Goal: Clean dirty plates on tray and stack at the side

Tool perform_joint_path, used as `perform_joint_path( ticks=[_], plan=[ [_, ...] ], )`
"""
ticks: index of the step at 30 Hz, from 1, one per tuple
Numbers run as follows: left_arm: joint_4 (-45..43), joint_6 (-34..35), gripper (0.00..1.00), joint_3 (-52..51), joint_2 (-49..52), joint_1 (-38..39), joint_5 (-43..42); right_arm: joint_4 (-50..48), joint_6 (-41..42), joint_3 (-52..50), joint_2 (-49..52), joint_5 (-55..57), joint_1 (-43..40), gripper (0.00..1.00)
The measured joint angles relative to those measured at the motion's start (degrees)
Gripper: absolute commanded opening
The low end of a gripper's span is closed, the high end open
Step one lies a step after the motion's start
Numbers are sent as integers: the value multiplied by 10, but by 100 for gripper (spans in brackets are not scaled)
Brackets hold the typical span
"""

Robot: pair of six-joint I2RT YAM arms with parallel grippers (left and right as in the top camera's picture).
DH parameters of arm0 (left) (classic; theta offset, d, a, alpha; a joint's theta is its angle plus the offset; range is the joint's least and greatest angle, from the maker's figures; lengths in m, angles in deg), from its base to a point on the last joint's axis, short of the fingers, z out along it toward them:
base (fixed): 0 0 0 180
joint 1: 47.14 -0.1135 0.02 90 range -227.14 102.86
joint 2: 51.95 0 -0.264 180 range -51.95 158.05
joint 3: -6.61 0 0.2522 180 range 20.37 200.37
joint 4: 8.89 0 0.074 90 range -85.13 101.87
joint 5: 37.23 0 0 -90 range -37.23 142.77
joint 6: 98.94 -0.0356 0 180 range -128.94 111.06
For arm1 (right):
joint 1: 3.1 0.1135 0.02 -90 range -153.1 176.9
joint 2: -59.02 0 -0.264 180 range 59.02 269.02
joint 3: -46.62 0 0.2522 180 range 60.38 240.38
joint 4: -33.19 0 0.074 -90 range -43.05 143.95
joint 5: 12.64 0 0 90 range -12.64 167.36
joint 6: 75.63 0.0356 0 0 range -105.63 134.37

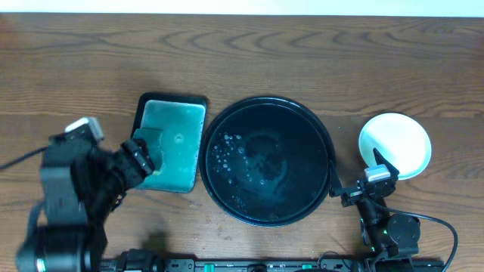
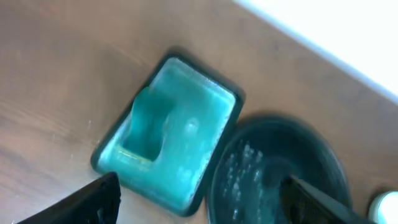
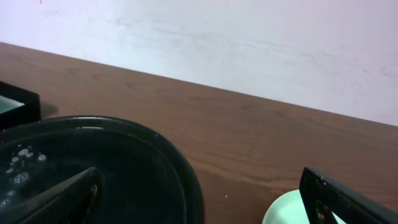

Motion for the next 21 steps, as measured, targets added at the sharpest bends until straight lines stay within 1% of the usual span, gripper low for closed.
perform_joint_path(
  ticks=[5, 8, 11, 13, 16, 21],
  plan=[
    [-212, -2, 82, -165, -132, 10, 6, 0, 0, 0, 0, 0, 0, 99],
    [-323, -2, 82, -282, -206, 10, 9, 0, 0, 0, 0, 0, 0, 99],
    [-411, -2, 82, -387, -280, 14, 13, 0, 0, 0, 0, 0, 0, 99],
    [-442, -2, 82, -437, -326, 16, 15, 0, 0, 0, 0, 0, 0, 99],
    [-462, -4, 82, -488, -389, 17, 17, 0, 0, 0, 0, 0, 0, 99],
    [-528, -15, 82, -553, -407, 27, 23, 0, 0, 0, 0, 0, 0, 99]
  ],
)
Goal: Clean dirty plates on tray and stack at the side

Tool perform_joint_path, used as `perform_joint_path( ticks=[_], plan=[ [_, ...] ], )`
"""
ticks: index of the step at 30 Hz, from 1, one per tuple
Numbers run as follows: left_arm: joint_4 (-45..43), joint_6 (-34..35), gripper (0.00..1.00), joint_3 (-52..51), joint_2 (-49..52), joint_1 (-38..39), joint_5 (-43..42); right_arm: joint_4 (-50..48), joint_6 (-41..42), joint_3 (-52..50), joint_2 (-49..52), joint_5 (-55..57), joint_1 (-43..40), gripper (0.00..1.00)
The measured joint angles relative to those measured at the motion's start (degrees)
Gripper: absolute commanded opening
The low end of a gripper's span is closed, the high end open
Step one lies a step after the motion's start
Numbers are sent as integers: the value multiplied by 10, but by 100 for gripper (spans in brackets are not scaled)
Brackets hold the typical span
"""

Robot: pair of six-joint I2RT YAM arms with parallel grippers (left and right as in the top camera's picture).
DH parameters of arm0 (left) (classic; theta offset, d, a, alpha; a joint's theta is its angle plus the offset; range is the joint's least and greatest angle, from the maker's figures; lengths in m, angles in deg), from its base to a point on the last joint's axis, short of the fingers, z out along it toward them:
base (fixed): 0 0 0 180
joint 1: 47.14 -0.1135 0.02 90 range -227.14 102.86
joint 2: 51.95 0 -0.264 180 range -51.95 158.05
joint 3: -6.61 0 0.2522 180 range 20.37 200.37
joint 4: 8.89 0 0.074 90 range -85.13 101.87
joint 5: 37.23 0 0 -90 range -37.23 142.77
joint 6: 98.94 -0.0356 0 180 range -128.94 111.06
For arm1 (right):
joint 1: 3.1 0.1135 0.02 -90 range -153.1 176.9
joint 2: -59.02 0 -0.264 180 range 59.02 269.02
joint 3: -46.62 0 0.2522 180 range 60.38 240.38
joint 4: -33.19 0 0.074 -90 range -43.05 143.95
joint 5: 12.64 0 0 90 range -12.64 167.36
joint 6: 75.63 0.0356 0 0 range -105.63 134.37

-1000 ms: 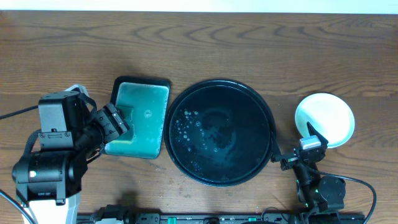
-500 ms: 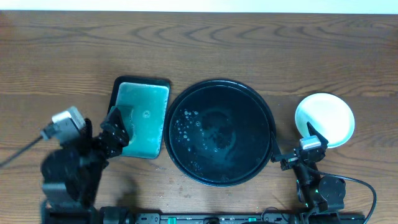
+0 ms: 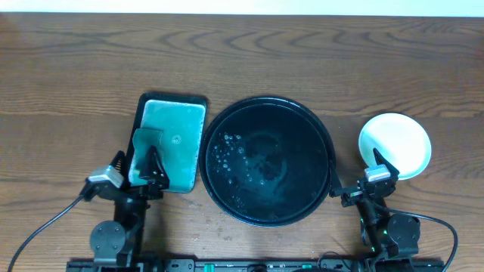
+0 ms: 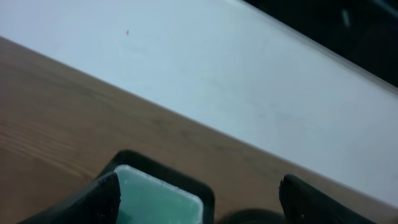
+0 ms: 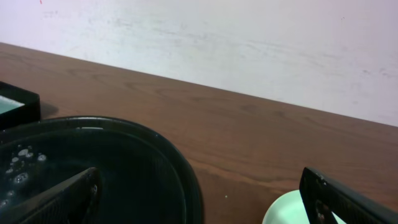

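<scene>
A round black tray (image 3: 268, 160) lies mid-table with only water drops and suds on it. One white plate (image 3: 395, 145) rests on the wood to the tray's right; its rim (image 5: 286, 211) shows in the right wrist view. My left gripper (image 3: 136, 168) is open and low at the table's front, its fingers at the near end of the sponge dish. My right gripper (image 3: 357, 175) is open between tray and plate, holding nothing. The tray's edge (image 5: 180, 180) lies by its left finger.
A black rectangular dish (image 3: 172, 100) left of the tray holds a teal pad (image 4: 158, 199) with a green sponge (image 3: 147, 147) on its near left part. A white wall runs behind the table's far edge.
My left arm was raised over the table's left beside the sponge dish, looking down on it. Now it sits low at the front edge, open, facing the wall. The right arm has not moved.
</scene>
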Motion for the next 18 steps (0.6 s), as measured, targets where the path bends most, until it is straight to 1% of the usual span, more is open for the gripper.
perform_joint_path(
  ticks=[3, 5, 18],
  plan=[
    [-29, -2, 82, -48, 0, 9, 6, 0, 0, 0, 0, 0, 0, 99],
    [-10, -2, 82, -68, 0, 12, 7, 0, 0, 0, 0, 0, 0, 99],
    [3, -3, 82, -68, 0, 13, 3, -1, 0, 0, 0, 0, 0, 99]
  ],
)
